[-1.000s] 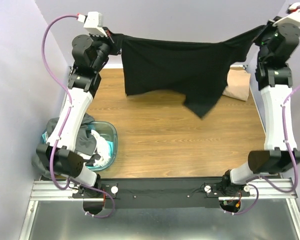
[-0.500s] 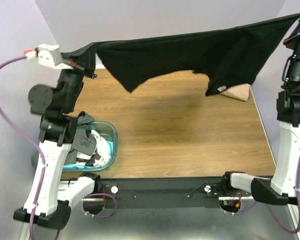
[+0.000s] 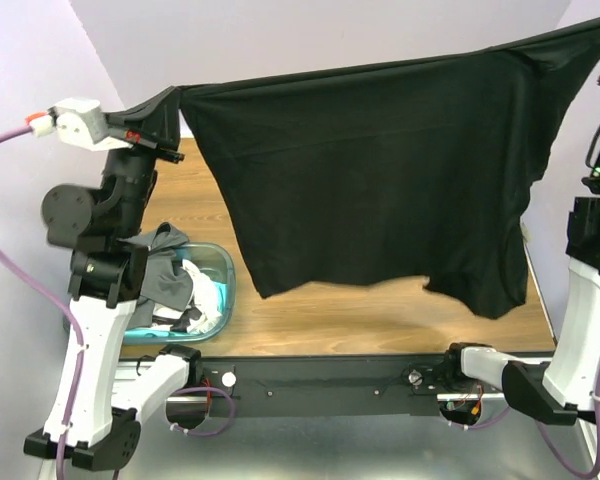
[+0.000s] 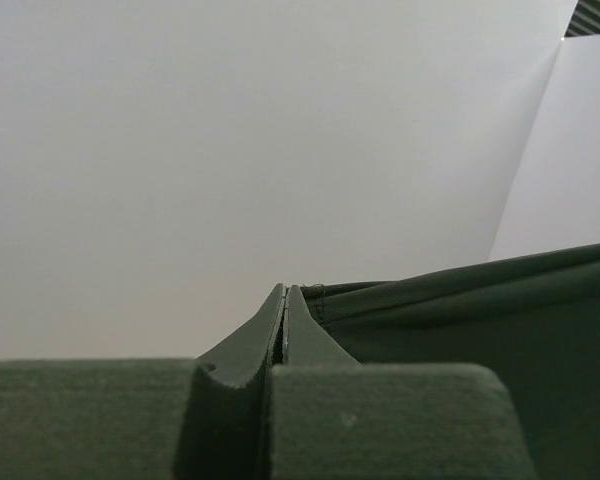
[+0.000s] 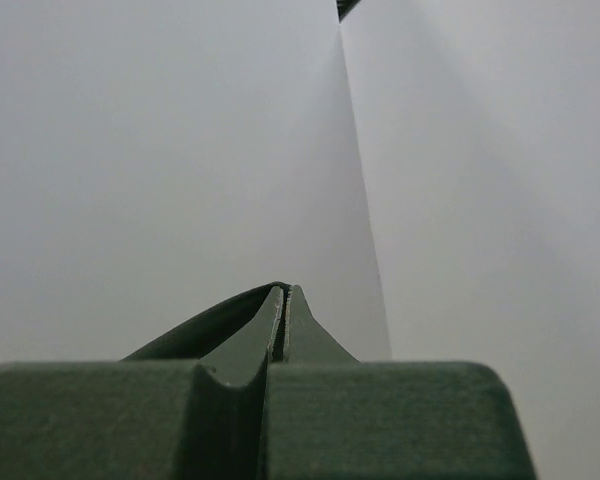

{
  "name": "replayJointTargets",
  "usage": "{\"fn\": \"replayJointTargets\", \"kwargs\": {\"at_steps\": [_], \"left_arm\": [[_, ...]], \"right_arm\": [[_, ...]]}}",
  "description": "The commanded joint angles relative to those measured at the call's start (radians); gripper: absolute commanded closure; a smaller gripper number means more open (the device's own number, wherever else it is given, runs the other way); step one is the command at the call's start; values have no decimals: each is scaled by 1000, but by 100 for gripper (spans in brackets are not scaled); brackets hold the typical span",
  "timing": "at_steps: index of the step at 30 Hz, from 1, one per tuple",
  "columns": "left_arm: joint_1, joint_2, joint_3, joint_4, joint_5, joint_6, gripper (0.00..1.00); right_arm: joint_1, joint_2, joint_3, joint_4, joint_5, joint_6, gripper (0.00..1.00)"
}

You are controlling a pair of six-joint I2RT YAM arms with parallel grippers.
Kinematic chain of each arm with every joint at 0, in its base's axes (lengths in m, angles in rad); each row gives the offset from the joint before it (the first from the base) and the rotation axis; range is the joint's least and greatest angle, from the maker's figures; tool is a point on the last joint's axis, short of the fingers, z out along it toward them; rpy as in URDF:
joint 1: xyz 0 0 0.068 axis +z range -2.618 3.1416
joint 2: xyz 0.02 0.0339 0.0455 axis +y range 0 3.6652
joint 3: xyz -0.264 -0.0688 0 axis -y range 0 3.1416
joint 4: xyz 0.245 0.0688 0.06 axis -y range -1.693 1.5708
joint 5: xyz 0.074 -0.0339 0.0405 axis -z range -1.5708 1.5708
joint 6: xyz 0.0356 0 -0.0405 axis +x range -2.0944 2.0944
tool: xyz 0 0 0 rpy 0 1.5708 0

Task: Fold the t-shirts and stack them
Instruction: Flatten the tshirt out

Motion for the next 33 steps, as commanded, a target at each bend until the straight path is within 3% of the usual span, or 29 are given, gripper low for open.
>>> {"fn": "replayJointTargets", "kwargs": {"at_steps": [1, 6, 13, 14, 16, 17, 18, 20, 23, 33], "left_arm": [[9, 83, -39, -31, -85, 21, 100], [9, 273, -31, -69, -47, -2, 100], [32, 748, 23, -60, -70, -2, 100], [35, 808, 56, -54, -64, 5, 90], [37, 989, 182, -60, -35, 25, 64], [35, 1038, 226, -74, 5, 28, 56], [37, 1086, 267, -84, 17, 19, 52], [31, 1184, 373, -145, 28, -4, 45], [14, 1201, 386, -183, 27, -19, 43], [-113, 1057, 76, -138, 131, -137, 41]], "right_arm": [[-5, 79, -73, 31, 50, -13, 100], [-5, 261, -198, 31, 69, 29, 100], [-4, 517, -345, 29, 73, 161, 100], [-4, 547, -351, 31, 76, 178, 99], [-1, 641, -351, 31, 95, 221, 76], [-1, 672, -353, 31, 92, 231, 49], [1, 695, -351, 29, 80, 245, 38], [13, 731, -363, 29, 73, 245, 25], [37, 711, -428, 31, 40, 231, 11], [45, 549, -777, -1, -11, 345, 8]]}}
